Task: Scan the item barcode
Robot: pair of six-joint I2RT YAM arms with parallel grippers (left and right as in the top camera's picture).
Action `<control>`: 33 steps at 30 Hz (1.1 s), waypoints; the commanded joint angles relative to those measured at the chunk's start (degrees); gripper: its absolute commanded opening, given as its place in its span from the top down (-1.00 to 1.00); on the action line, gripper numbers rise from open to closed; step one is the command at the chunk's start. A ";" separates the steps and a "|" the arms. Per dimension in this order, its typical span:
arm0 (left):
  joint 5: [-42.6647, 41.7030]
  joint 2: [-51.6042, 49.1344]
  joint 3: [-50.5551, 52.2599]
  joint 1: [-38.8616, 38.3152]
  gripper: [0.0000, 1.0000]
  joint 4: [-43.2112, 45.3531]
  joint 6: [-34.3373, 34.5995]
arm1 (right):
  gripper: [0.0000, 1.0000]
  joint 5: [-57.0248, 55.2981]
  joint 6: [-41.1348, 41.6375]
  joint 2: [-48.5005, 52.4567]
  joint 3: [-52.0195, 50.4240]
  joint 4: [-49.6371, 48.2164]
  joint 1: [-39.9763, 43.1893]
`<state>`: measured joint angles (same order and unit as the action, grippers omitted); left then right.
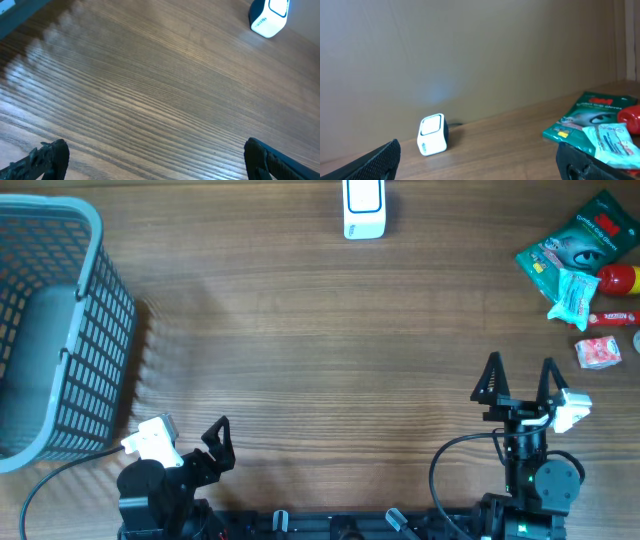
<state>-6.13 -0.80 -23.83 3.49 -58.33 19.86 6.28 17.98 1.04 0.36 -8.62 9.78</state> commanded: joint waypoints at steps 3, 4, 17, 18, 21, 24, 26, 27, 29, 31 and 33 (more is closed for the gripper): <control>-0.68 0.33 -0.04 -0.22 -1.00 0.17 0.31 | -1.00 -1.75 1.55 -0.87 -0.07 8.39 -0.35; -0.68 0.33 -0.04 -0.22 -1.00 0.17 0.33 | -0.99 -1.81 1.57 -0.90 -0.07 8.35 -0.39; -0.68 0.33 -0.04 -0.22 -1.00 0.17 0.31 | -0.99 -1.84 1.55 -0.83 -0.07 8.48 -0.39; -0.68 0.33 -0.04 -0.22 -1.00 0.17 0.31 | -0.99 -1.84 1.55 -0.83 -0.07 8.48 -0.39; -0.68 0.33 -0.04 -0.22 -1.00 0.17 0.31 | -1.00 -1.84 1.55 -0.83 -0.07 8.48 -0.39; -0.70 0.33 -0.04 -0.22 -1.00 0.17 0.33 | -0.99 -1.84 1.57 -0.83 -0.07 8.48 -0.39; -0.68 0.33 -0.04 -0.22 -1.00 0.17 0.31 | -0.99 -1.84 1.57 -0.83 -0.07 8.48 -0.39; -0.68 0.33 -0.04 -0.22 -1.00 0.17 0.31 | -0.99 -1.84 1.55 -0.83 -0.07 8.48 -0.39; -0.68 0.33 -0.04 -0.22 -1.00 0.17 0.33 | -0.99 -1.84 1.57 -0.83 -0.07 8.48 -0.39; -0.68 0.33 -0.04 -0.22 -1.00 0.17 0.31 | -1.00 -1.84 1.55 -0.83 -0.07 8.48 -0.39; -1.14 0.33 -0.04 -0.22 -1.00 0.22 0.39 | -1.00 -1.84 1.57 -0.83 -0.07 8.48 -0.39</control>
<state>-6.13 -0.80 -23.83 3.49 -58.33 19.86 5.48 18.85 0.89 0.36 0.01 9.78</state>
